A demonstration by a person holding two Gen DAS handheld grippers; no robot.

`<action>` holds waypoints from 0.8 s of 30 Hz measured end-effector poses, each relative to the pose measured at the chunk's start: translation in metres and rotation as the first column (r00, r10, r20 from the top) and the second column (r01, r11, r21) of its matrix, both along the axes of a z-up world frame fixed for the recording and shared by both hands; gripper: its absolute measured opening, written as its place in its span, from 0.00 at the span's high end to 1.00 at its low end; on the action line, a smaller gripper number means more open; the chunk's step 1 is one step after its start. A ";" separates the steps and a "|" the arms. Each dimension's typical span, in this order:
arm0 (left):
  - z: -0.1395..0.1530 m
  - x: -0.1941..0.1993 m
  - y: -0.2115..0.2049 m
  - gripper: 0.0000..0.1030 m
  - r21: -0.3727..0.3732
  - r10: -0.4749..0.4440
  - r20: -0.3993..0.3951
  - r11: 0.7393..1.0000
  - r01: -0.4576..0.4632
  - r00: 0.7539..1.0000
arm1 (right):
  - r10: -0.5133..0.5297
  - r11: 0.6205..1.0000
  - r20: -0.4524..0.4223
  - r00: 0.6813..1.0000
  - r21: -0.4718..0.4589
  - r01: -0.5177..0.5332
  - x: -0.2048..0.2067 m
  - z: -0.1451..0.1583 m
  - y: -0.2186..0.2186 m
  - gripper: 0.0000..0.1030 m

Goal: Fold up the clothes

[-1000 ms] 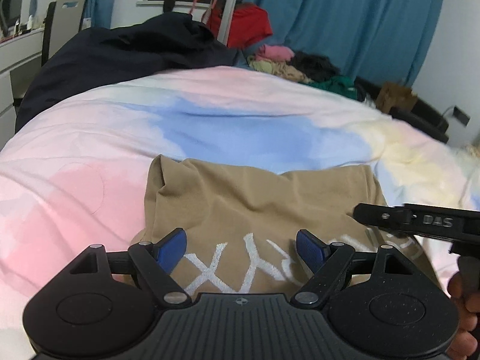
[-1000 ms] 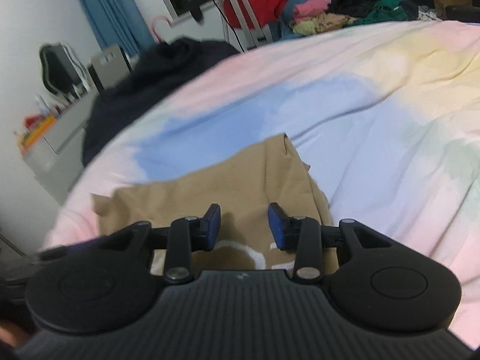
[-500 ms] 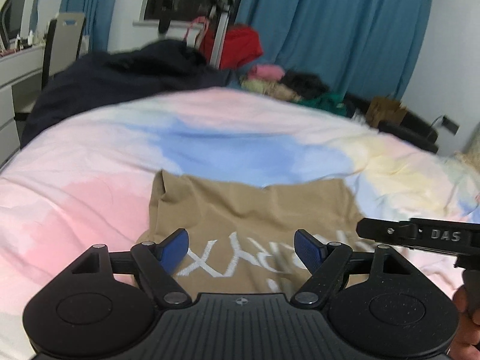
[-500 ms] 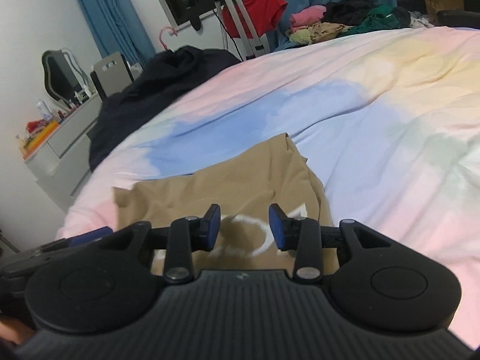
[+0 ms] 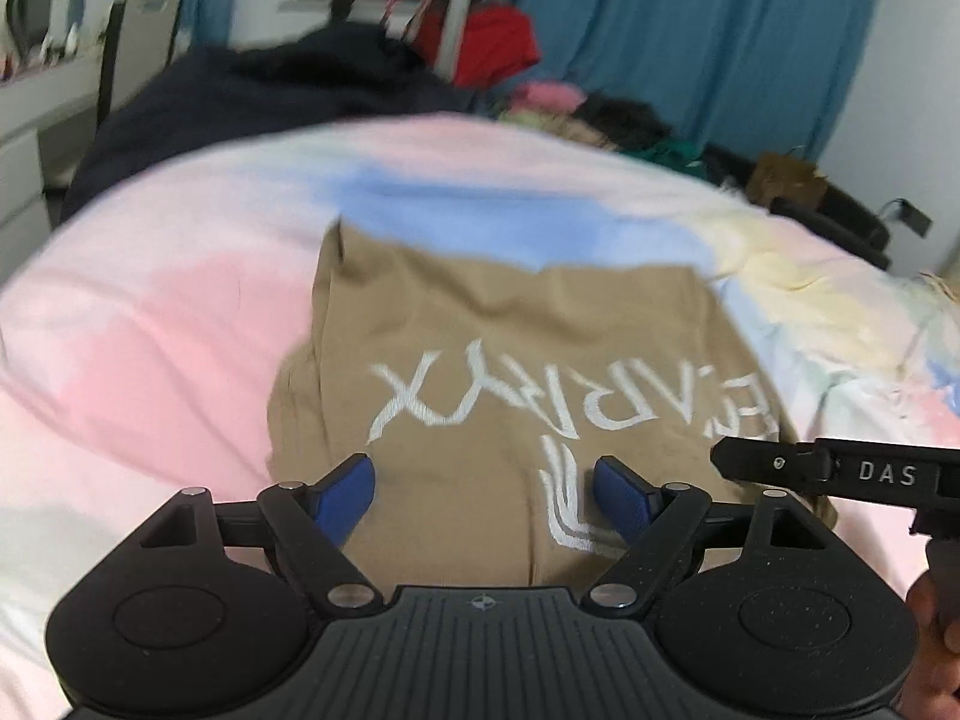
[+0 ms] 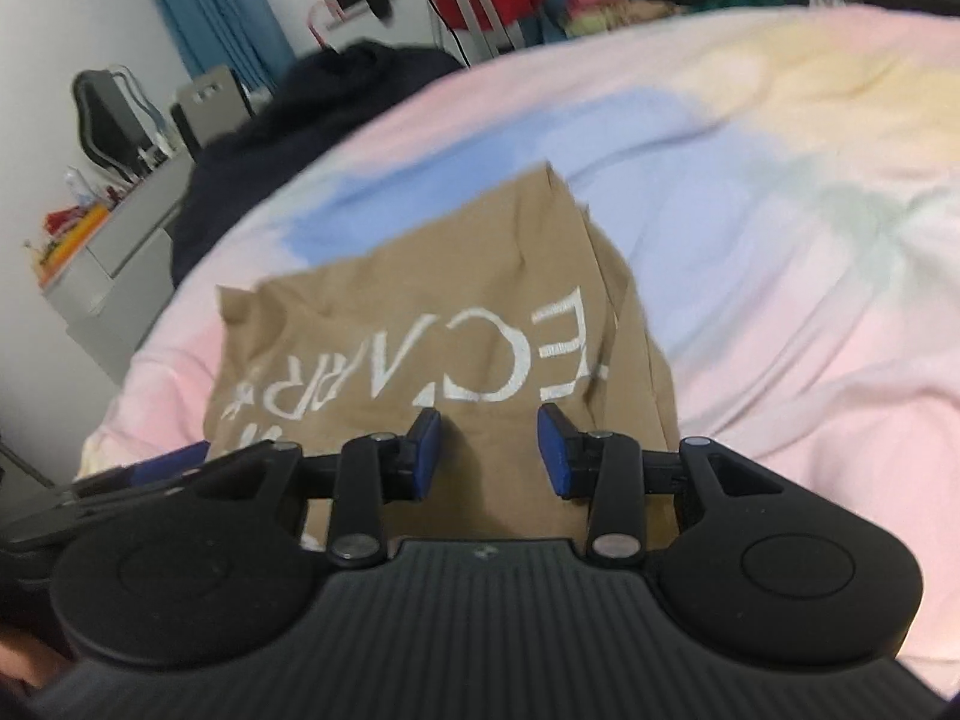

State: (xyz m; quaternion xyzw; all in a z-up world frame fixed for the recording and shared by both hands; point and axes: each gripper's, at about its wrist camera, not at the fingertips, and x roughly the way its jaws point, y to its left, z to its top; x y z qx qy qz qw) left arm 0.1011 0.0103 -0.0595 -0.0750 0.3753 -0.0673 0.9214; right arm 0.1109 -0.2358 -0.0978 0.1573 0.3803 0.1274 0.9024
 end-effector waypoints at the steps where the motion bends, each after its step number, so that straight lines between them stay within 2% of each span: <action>1: -0.003 0.000 -0.001 0.19 0.007 0.003 0.001 1.000 -0.003 1.000 | -0.006 1.000 -0.005 1.000 0.010 0.006 0.000 -0.003 0.001 0.62; 3: -0.003 -0.001 0.002 0.20 -0.003 0.010 0.005 1.000 -0.010 1.000 | -0.009 1.000 -0.007 1.000 0.016 0.010 0.000 -0.004 0.001 0.62; 5: 0.002 -0.003 0.009 0.20 -0.046 0.024 -0.005 0.999 -0.024 1.000 | -0.011 1.000 -0.005 1.000 0.021 0.011 -0.002 -0.004 -0.001 0.62; 7: 0.009 -0.007 0.018 0.20 -0.119 0.047 -0.004 0.992 -0.047 0.999 | -0.015 0.999 -0.007 1.000 0.032 0.015 -0.003 -0.004 -0.003 0.62; 9: 0.017 -0.010 0.028 0.21 -0.227 0.073 -0.007 0.971 -0.072 0.997 | -0.019 0.999 -0.010 1.000 0.043 0.019 -0.004 -0.004 -0.005 0.62; 12: 0.027 -0.015 0.041 0.21 -0.419 0.053 0.010 0.907 -0.044 0.999 | -0.030 0.996 -0.025 0.999 0.080 0.032 -0.003 -0.004 -0.009 0.62; 15: 0.031 -0.018 0.044 0.21 -0.571 -0.021 0.017 0.821 0.027 1.000 | -0.055 0.985 -0.057 0.997 0.159 0.064 -0.001 -0.006 -0.020 0.62; 18: 0.014 -0.010 0.032 0.21 -0.657 -0.130 -0.069 0.752 0.053 0.989 | -0.086 0.960 -0.099 0.991 0.257 0.109 0.001 -0.011 -0.033 0.64; 21: -0.005 -0.008 0.023 0.20 -0.701 -0.156 -0.129 0.713 0.021 0.979 | -0.104 0.941 -0.125 0.987 0.310 0.139 0.001 -0.014 -0.039 0.64; 23: -0.012 -0.004 0.020 0.20 -0.699 -0.144 -0.148 0.715 0.000 0.979 | -0.112 0.934 -0.136 0.984 0.324 0.151 0.001 -0.015 -0.041 0.64; 24: -0.016 -0.002 0.021 0.20 -0.706 -0.135 -0.166 0.708 -0.022 0.977 | -0.114 0.931 -0.139 0.984 0.330 0.154 0.001 -0.016 -0.041 0.64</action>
